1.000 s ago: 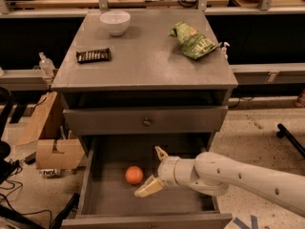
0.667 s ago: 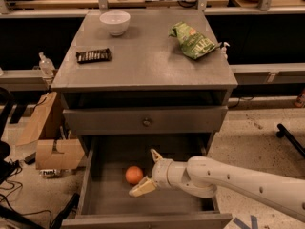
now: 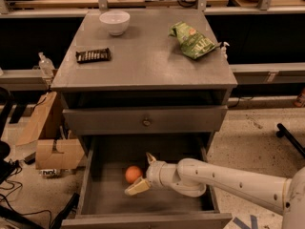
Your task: Pick orange from middle drawer and place on counter
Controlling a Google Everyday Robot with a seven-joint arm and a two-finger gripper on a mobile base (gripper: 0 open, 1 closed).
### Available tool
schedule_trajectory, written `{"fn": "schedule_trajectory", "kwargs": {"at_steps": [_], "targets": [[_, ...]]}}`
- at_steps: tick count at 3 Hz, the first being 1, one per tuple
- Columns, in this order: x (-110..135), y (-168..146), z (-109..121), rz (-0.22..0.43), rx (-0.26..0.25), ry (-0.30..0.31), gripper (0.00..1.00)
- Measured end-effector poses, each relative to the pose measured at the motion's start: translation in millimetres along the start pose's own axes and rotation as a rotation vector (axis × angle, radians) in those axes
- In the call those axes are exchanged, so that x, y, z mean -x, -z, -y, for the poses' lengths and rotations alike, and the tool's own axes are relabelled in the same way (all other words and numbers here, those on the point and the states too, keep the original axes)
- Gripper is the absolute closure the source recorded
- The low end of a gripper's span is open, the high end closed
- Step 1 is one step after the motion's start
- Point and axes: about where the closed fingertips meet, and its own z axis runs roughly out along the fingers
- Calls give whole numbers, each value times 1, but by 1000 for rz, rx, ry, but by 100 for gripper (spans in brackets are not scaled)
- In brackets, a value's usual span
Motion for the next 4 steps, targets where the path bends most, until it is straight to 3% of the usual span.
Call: {"fn": "schedule_trajectory", "kwargs": {"at_steps": [3, 4], "targets": [[-25, -51, -19, -59, 54, 17, 0], [-30, -63, -25, -80, 68, 28, 26]]}}
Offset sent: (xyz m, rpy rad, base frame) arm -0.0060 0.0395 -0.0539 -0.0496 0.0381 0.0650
